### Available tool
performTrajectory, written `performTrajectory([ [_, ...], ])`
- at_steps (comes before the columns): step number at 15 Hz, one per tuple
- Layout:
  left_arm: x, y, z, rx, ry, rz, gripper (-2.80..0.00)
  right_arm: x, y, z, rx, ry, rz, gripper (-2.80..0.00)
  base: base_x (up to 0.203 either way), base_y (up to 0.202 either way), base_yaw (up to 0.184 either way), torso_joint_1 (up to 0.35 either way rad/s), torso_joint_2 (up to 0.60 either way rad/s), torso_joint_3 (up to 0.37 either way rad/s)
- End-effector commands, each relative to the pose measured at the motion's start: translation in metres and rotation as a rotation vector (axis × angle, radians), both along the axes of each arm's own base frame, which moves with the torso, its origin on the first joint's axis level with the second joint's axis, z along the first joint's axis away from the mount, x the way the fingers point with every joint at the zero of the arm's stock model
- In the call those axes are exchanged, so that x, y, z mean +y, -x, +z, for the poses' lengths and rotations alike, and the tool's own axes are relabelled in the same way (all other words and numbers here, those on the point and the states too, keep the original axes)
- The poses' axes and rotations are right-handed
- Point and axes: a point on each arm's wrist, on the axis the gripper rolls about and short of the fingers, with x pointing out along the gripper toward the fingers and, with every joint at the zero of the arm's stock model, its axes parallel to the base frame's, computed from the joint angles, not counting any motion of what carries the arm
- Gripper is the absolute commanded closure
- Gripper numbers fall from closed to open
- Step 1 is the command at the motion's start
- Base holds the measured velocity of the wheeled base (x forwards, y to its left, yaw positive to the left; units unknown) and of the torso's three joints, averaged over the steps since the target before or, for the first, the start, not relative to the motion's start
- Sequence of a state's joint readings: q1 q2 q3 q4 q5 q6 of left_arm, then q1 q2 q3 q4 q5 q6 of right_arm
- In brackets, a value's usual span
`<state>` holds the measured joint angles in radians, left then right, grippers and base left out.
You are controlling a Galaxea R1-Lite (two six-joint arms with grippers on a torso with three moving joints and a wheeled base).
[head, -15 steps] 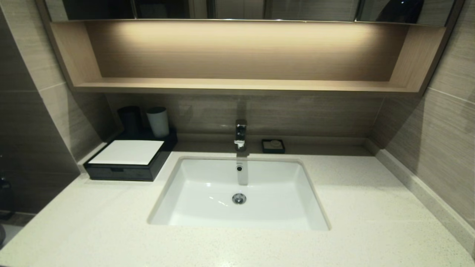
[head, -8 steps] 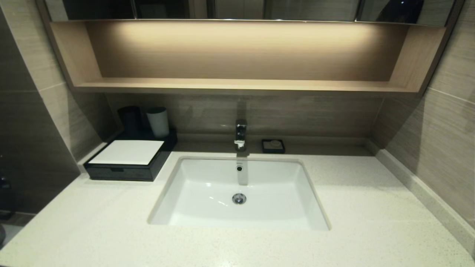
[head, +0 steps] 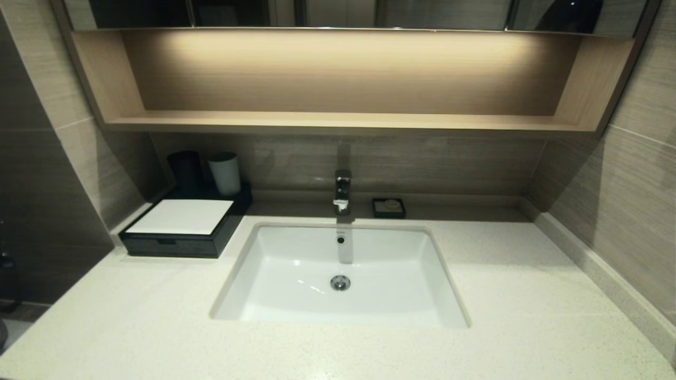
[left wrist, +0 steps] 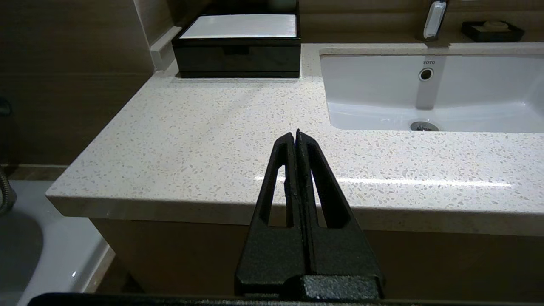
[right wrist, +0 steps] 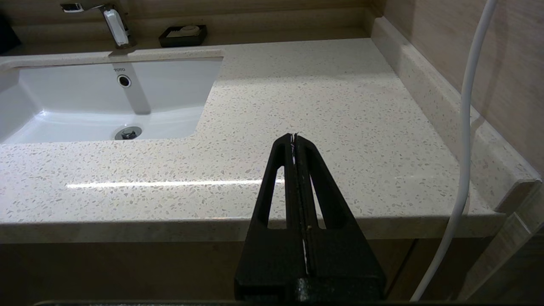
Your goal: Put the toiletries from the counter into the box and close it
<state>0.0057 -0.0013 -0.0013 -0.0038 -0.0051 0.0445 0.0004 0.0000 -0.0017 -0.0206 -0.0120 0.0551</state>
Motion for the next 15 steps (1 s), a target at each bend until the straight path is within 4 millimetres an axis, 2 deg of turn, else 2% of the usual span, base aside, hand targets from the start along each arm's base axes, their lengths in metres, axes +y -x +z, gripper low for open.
performTrajectory([
  [1,0.0,-0.0002,-0.0004,-0.001,0.021,0.002,0.0,0.0,-0.0002,-0.0001,0.002,0.0,0.0,0.0,0.0,0.0,0.0,0.0,0.0,0.0],
  [15,0.0001,-0.0001,0.0,-0.003,0.051,0.007,0.0,0.0,0.0,0.0,-0.001,0.0,0.0,0.0,0.0,0.0,0.0,0.0,0.0,0.0],
])
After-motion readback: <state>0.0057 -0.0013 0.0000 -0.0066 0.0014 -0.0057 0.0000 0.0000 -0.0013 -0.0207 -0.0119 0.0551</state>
